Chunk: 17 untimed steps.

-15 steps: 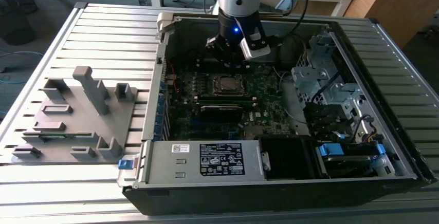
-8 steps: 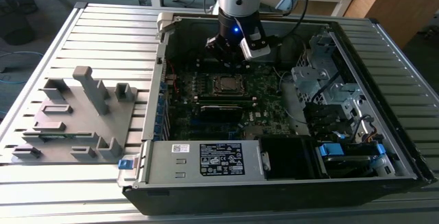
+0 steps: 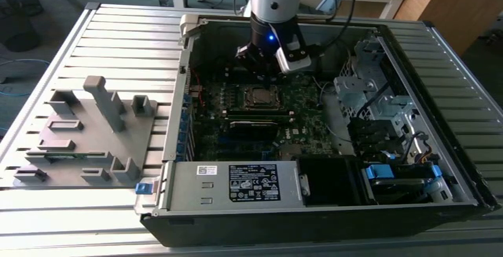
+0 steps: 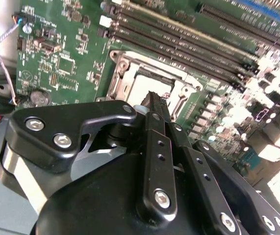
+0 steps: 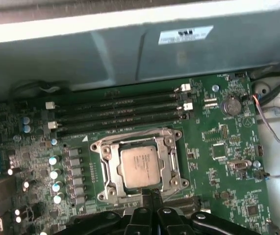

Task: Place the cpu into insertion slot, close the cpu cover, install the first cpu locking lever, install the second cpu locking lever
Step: 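Install the second cpu locking lever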

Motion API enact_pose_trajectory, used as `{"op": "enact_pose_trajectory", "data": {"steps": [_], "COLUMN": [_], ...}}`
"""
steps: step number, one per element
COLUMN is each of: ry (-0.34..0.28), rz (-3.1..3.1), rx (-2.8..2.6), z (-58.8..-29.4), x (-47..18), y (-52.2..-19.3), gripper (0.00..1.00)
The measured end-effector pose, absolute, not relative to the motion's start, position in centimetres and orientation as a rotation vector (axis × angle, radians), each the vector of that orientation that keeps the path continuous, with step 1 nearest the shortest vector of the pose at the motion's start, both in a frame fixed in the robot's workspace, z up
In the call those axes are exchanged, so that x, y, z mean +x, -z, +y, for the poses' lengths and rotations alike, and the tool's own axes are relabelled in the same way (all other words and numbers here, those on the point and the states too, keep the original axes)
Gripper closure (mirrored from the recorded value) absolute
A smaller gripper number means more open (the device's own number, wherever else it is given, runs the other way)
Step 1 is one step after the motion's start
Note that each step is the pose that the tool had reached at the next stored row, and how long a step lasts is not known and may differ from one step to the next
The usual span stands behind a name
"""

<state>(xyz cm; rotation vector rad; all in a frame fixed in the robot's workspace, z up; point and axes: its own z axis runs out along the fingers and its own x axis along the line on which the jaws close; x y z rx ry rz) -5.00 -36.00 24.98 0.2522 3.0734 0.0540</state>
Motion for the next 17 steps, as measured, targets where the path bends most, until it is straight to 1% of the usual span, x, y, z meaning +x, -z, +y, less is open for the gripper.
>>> {"op": "enact_pose_trajectory", "data": {"steps": [17], "ry": [-0.054], "rz": [3.073], "rx": [0.252], "z": [-37.6], "x": [-5.0], "y": [-25.0], "gripper": [0.9]}}
